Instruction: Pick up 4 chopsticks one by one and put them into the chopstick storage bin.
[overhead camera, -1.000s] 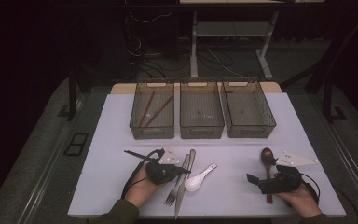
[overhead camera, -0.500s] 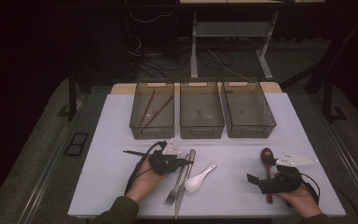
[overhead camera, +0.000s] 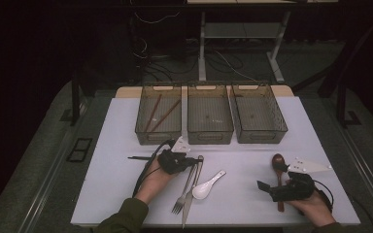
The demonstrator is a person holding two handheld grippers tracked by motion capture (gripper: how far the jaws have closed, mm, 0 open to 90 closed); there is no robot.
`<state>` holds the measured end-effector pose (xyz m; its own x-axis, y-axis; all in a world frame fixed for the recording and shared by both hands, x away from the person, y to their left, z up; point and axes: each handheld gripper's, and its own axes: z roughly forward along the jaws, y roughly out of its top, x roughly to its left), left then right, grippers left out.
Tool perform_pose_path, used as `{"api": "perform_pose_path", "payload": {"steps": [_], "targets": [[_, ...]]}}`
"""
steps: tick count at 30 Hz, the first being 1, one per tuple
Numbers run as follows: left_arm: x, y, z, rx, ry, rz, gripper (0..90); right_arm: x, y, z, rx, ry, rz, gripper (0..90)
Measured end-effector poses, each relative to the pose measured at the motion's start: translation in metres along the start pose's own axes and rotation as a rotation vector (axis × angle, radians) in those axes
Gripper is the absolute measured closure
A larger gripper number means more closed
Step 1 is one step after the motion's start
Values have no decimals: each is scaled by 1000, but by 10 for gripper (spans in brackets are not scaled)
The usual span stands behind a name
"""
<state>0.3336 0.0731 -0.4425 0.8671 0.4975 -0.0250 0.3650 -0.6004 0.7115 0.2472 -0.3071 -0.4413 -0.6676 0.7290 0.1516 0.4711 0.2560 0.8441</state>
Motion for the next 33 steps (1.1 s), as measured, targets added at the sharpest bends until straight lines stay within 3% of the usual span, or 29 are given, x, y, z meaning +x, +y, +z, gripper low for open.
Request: {"api": "perform_pose_path", "payload": {"steps": [6, 11, 15, 21, 27, 33], "targets": [[9, -5, -21, -11, 25, -27, 892, -1, 0, 0, -2, -1, 0, 28], [32, -21, -47, 14, 94, -69, 892, -1, 0, -1, 0, 0, 0, 28], [54, -41, -68, 47, 177, -109, 892, -1, 0, 0, -1, -1, 1, 28], [82, -66, -90, 58, 263, -195, 892, -1, 0, 0, 4, -1, 1, 28], [96, -83, -98, 46, 264, -276, 892, -1, 0, 1, 4, -1, 1, 28], [99, -87, -96, 70, 249, -292, 892, -1, 0, 1, 4, -2, 0, 28]]}}
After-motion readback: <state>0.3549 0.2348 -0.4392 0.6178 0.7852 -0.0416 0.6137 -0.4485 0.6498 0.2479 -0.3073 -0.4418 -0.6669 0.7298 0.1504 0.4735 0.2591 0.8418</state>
